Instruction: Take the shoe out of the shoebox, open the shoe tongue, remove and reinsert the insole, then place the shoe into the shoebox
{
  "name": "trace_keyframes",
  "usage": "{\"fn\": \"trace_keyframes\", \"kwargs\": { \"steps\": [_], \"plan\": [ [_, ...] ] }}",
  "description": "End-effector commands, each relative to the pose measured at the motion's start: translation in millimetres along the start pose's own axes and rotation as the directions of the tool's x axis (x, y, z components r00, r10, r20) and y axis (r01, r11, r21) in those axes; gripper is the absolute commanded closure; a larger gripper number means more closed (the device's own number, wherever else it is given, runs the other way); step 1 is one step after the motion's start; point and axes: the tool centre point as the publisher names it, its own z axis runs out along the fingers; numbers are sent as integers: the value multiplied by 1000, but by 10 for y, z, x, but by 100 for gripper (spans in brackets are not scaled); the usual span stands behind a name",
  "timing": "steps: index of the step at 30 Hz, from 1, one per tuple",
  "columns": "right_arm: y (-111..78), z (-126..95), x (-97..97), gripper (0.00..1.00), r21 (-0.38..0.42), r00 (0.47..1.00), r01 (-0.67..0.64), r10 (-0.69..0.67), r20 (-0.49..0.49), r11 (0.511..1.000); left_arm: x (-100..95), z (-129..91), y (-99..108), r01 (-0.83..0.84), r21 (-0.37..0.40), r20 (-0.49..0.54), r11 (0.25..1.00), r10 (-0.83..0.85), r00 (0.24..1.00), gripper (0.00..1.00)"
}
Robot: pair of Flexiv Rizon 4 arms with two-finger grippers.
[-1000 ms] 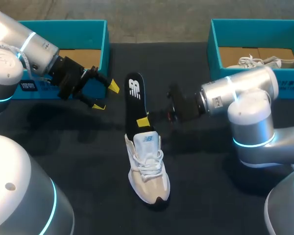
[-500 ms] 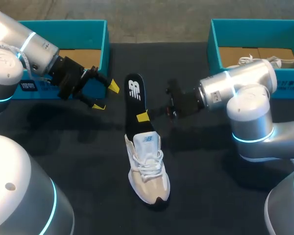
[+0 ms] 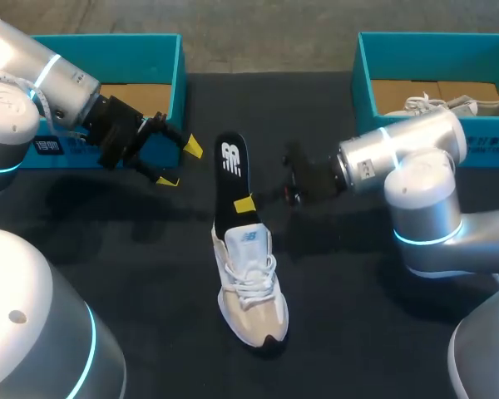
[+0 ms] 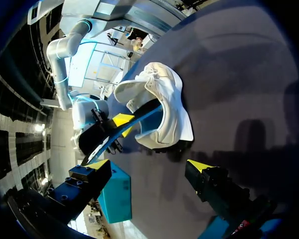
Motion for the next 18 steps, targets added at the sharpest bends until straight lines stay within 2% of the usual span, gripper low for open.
{"fn": "trace_keyframes", "kwargs": {
  "steps": [1, 18],
  "plan": [
    [-62, 49, -27, 100, -1, 1000, -6, 6, -7, 1000, -3, 0, -1, 0, 0, -2, 1000, 0, 1000, 0],
    [-308, 131, 10, 100, 28, 998, -52, 53, -34, 998, -3, 0, -1, 0, 0, -2, 1000, 0, 1000, 0]
  ]
}}
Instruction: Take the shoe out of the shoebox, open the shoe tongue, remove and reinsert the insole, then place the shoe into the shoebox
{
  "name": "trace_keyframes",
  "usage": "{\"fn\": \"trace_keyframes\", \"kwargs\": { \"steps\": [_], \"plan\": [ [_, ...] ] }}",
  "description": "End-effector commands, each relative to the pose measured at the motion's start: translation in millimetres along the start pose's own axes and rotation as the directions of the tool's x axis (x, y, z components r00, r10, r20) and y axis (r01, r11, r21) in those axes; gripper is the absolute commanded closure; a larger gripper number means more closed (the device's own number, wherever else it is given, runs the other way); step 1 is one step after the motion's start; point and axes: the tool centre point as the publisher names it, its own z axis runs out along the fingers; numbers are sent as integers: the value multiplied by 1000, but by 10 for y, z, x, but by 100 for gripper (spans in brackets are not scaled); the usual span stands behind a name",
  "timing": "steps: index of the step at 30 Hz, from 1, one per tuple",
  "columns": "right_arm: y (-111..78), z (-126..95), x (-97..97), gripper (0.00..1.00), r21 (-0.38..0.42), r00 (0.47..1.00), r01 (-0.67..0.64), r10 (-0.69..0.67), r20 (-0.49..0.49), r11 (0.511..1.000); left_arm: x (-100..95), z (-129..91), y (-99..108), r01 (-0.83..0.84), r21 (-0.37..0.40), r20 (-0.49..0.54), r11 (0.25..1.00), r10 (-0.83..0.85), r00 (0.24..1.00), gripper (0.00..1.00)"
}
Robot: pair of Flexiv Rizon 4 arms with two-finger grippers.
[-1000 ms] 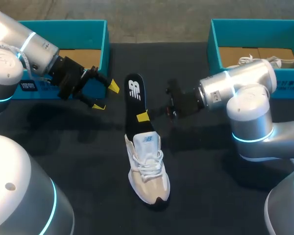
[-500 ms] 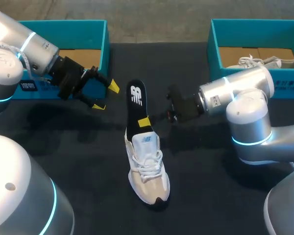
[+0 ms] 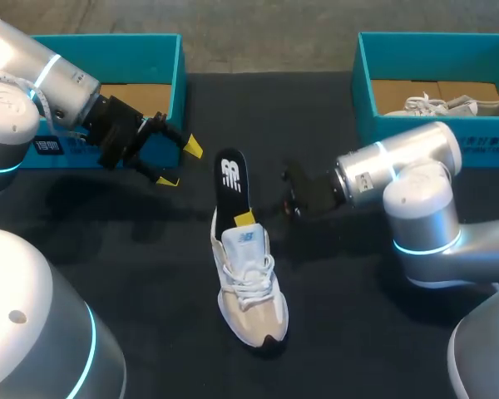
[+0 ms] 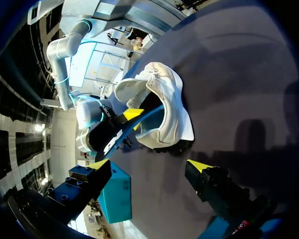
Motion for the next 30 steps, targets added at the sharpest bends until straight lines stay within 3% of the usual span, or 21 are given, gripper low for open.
{"fn": "trace_keyframes", "kwargs": {
  "steps": [1, 15, 16, 18, 20, 30],
  "plan": [
    [-60, 49, -3, 100, 12, 1000, -10, 10, -2, 1000, -3, 0, -1, 0, 0, -2, 1000, 0, 1000, 0],
    [-132, 66, 38, 100, 21, 1000, -29, 29, -4, 999, -3, 0, -1, 0, 0, -2, 1000, 0, 1000, 0],
    [-126, 67, 40, 94, 20, 1000, -28, 28, -3, 999, -3, 0, -1, 0, 0, -2, 1000, 0, 1000, 0],
    [-109, 71, 47, 73, 19, 1000, -25, 25, -2, 1000, -3, 0, -1, 0, 0, -2, 1000, 0, 1000, 0],
    [-85, 68, 60, 68, 18, 1000, -18, 18, 1, 1000, -3, 0, -1, 0, 0, -2, 1000, 0, 1000, 0],
    [82, 47, 106, 69, 28, 1000, 15, -15, 15, 1000, -3, 0, -1, 0, 0, -2, 1000, 0, 1000, 0]
  ]
}}
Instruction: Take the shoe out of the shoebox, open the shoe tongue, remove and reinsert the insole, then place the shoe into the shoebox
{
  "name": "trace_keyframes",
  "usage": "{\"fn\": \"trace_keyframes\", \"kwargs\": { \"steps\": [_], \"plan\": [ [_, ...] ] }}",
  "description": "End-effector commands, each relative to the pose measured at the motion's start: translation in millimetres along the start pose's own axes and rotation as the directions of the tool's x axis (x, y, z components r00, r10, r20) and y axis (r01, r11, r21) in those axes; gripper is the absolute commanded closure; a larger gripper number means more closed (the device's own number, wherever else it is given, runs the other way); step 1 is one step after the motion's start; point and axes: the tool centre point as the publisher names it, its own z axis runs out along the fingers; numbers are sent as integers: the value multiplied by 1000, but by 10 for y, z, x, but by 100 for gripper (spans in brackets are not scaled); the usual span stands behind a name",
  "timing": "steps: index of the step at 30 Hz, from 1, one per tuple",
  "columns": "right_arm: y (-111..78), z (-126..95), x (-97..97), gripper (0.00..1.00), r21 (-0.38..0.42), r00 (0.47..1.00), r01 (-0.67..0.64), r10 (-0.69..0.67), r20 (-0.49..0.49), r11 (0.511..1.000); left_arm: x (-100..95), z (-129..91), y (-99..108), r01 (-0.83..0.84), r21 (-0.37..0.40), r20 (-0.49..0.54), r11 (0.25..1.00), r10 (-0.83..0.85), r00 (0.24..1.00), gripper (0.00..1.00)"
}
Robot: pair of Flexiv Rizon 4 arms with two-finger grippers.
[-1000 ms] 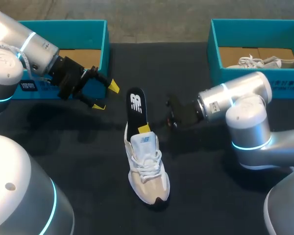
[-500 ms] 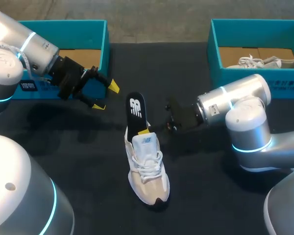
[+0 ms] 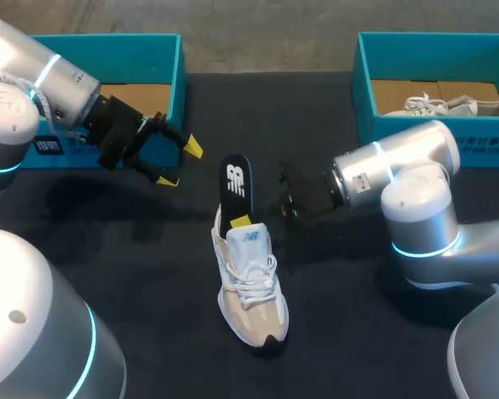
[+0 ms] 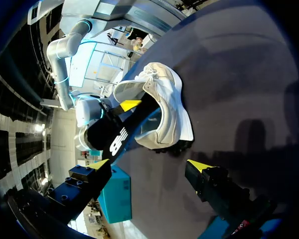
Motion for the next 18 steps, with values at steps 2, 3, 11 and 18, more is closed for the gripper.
{"fn": "trace_keyframes", "kwargs": {
  "steps": [2, 3, 11, 18],
  "plan": [
    [101, -3, 20, 70, 15, 1000, 10, -10, 10, 1000, -3, 0, -1, 0, 0, -2, 1000, 0, 1000, 0],
    [120, -8, 25, 71, 15, 1000, 14, -14, 11, 1000, -3, 0, -1, 0, 0, -2, 1000, 0, 1000, 0],
    [248, -44, 39, 72, 20, 999, 39, -40, 20, 999, -3, 0, -1, 0, 0, -2, 1000, 0, 1000, 0],
    [325, -84, 51, 77, 26, 998, 56, -56, 30, 998, -3, 0, -1, 0, 0, -2, 1000, 0, 1000, 0]
  ]
}}
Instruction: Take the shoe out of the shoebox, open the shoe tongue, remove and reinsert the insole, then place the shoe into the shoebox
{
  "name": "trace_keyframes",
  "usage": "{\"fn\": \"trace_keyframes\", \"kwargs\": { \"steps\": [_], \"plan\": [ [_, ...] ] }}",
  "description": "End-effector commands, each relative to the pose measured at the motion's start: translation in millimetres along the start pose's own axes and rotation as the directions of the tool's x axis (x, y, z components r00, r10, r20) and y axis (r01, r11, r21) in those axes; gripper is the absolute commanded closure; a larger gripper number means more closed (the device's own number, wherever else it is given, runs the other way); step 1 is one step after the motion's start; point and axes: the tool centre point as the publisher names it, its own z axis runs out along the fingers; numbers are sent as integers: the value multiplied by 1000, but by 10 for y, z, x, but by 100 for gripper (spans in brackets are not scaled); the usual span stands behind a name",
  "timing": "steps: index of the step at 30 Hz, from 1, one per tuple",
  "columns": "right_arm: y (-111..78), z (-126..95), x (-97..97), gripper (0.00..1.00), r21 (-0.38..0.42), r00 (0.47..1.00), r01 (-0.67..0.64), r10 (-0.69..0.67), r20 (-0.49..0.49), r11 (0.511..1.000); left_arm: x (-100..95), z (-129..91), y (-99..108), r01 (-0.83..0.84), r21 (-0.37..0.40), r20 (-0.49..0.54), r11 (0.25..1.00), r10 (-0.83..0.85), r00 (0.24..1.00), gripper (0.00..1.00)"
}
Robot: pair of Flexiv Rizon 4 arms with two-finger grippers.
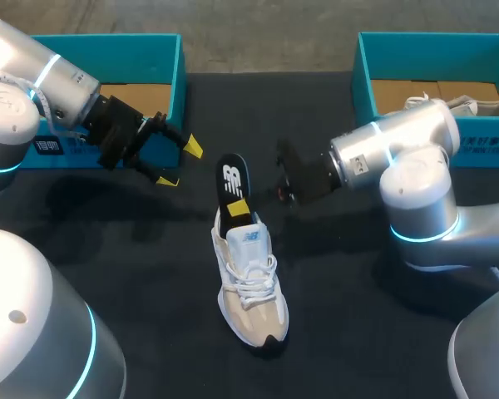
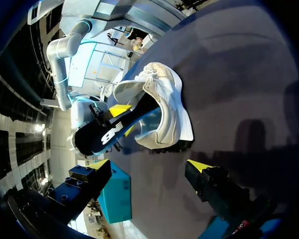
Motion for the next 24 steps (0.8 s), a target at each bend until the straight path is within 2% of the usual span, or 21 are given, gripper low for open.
{"fn": "trace_keyframes", "kwargs": {
  "steps": [1, 2, 3, 13, 24],
  "plan": [
    [42, -19, 5, 89, 9, 1000, 0, 0, 10, 1000, -3, 0, -1, 0, 0, -2, 1000, 0, 1000, 0],
    [46, -22, 4, 97, 8, 1000, 2, -2, 11, 1000, -3, 0, -1, 0, 0, -2, 1000, 0, 1000, 0],
    [49, -23, 2, 100, 7, 1000, 3, -3, 12, 1000, -3, 0, -1, 0, 0, -2, 1000, 0, 1000, 0],
    [-18, 31, -57, 100, 12, 1000, -13, 13, 0, 1000, -3, 0, -1, 0, 0, -2, 1000, 0, 1000, 0],
    [-313, 114, -58, 100, 1, 997, -68, 68, -22, 998, -3, 0, -1, 0, 0, -2, 1000, 0, 1000, 0]
  ]
}}
